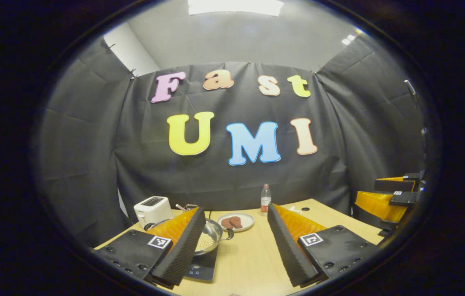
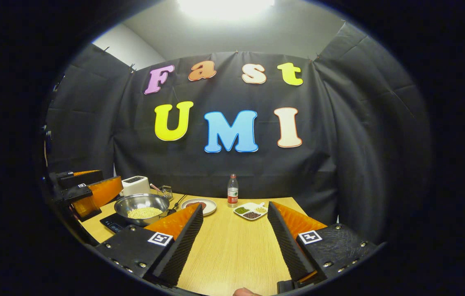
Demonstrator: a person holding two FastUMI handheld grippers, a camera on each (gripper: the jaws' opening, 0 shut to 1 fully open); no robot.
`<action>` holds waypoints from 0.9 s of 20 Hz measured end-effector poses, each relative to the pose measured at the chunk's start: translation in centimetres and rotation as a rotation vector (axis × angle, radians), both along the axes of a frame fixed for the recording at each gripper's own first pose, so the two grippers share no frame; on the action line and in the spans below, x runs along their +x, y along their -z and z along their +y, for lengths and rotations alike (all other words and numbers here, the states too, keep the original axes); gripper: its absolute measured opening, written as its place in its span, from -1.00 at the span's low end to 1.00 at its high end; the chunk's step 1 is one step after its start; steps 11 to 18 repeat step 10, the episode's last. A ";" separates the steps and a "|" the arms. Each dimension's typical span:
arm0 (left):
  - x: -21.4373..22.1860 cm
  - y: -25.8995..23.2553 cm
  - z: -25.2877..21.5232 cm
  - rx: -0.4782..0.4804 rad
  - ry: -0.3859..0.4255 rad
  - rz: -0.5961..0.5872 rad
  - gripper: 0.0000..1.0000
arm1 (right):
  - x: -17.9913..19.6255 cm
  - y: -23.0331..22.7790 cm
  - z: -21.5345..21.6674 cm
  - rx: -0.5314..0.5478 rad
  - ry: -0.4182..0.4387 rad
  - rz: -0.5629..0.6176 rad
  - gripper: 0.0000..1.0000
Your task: First push the handle of the pot to place it horizontally, then grasp the pot with both hands and set it on the induction cooktop.
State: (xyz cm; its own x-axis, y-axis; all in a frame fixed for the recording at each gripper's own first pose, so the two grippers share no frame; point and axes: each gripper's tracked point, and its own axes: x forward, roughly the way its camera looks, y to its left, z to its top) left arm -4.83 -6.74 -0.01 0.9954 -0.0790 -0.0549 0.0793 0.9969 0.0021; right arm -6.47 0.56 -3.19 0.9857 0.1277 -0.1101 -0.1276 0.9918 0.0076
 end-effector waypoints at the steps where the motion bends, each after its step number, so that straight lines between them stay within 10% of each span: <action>1: 0.0 -0.4 0.3 -0.001 -0.005 -0.007 0.86 | 0.2 -0.3 0.1 -0.005 0.004 -0.006 0.91; 18: -0.7 -2.4 3.9 0.013 -0.012 -0.052 1.00 | 0.9 -2.6 2.6 0.028 0.017 -0.065 0.91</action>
